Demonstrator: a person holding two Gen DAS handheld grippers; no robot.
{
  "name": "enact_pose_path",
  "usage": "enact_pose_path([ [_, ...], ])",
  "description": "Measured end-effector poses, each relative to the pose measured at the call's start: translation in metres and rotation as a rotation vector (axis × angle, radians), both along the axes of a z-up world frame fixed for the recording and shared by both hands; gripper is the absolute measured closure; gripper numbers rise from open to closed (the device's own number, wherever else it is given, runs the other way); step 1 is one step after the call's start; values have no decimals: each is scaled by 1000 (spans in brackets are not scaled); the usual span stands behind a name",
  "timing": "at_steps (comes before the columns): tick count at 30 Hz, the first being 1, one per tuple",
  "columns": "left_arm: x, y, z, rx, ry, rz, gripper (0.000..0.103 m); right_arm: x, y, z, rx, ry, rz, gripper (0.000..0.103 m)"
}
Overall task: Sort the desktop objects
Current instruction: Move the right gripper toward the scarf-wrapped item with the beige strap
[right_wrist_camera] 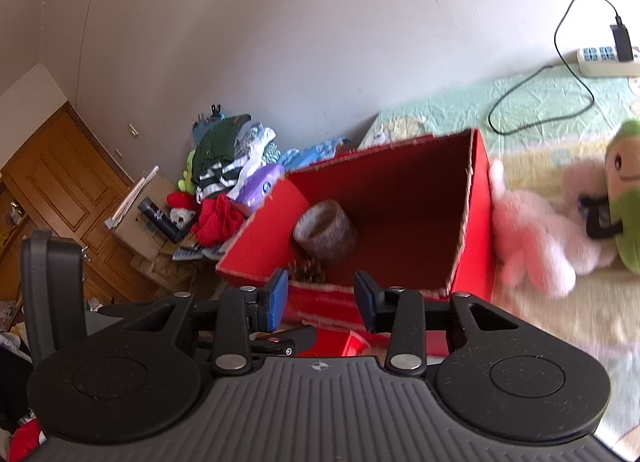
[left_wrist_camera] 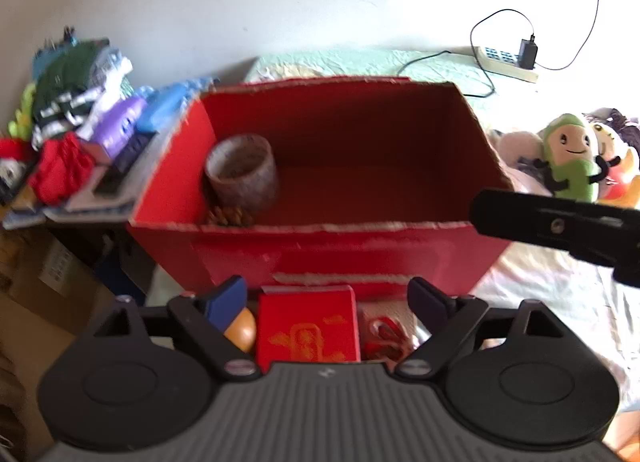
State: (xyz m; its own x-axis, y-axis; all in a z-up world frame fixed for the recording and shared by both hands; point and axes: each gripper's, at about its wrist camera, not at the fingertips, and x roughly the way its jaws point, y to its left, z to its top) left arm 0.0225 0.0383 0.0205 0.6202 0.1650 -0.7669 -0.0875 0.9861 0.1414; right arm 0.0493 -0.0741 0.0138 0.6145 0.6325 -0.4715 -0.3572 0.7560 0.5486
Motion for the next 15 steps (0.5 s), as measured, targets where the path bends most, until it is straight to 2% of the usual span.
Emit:
enact_pose_path([
  [9,-23,4,-22,-146,6,-31,4,-9,-5,-28,23,98,15,62],
  [12,-29,-2,-32,-171,25,-69,3,-8,-8,-43,36,163,9,62],
  [15,-38,-11,-41,-170,9,-97,1,-6,-11,-61,49,235,8,62],
])
